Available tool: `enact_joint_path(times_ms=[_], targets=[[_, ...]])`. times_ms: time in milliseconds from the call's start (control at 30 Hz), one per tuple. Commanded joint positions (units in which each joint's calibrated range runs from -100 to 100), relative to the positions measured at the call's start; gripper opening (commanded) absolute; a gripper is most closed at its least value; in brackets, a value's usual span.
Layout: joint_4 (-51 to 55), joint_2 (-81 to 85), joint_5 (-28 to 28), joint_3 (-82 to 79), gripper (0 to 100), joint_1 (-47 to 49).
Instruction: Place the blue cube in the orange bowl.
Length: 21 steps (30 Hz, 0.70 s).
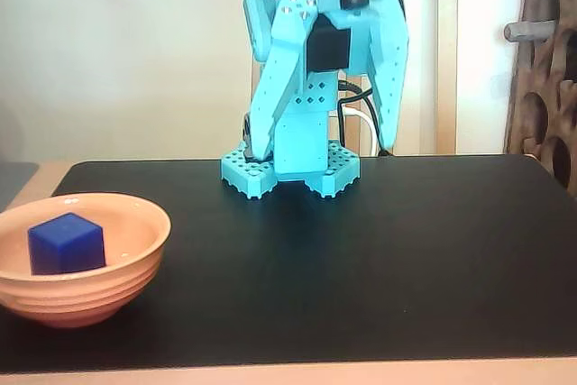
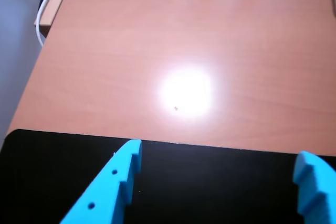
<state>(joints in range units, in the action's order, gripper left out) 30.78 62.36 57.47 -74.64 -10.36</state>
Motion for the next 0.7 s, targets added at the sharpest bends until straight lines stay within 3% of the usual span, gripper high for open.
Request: enact_joint_path(times_ms=[0, 667], targets=[[0.49, 5.34, 0.22, -0.68, 33, 3.44], [0.49, 19.32, 0.22, -15.02, 33, -0.47]])
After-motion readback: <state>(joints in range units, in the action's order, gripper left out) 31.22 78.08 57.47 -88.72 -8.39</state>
